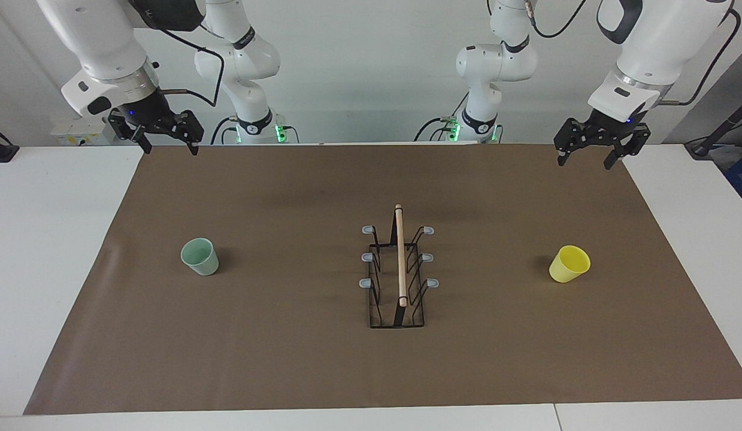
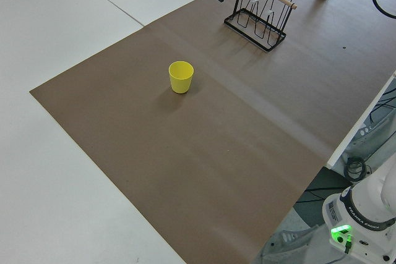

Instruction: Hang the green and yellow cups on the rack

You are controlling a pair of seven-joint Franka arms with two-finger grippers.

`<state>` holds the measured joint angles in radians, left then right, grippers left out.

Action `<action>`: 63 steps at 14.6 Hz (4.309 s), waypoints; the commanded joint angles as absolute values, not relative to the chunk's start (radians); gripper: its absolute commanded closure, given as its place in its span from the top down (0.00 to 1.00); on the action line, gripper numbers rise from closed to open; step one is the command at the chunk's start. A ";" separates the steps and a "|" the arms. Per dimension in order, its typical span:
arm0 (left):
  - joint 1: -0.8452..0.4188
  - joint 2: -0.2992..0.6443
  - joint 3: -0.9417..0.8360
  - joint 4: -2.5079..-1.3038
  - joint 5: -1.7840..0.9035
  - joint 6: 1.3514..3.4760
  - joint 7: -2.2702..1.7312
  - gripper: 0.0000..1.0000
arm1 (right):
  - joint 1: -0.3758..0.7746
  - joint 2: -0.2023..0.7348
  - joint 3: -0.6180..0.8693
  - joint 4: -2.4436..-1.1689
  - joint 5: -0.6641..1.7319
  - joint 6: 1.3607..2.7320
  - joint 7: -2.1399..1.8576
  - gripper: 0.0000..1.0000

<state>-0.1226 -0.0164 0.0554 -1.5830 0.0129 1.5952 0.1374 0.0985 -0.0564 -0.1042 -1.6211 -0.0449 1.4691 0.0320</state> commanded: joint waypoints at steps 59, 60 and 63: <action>0.236 0.414 0.138 -1.755 -0.728 1.953 -1.057 1.00 | 0.273 0.385 0.135 -2.095 -1.238 1.784 -0.689 1.00; 0.230 0.405 0.137 -1.790 -0.745 1.997 -1.061 1.00 | 0.262 0.385 0.135 -2.101 -1.259 1.796 -0.677 1.00; 0.222 0.373 0.137 -1.906 -0.880 2.089 -1.063 1.00 | 0.259 0.391 0.135 -2.121 -1.305 1.798 -0.615 1.00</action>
<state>0.2378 0.4380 0.1342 -1.7848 -0.7929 2.0180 -1.0537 0.2756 0.3934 0.1285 -2.0945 -1.2491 1.7782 -0.6675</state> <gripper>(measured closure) 0.000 0.000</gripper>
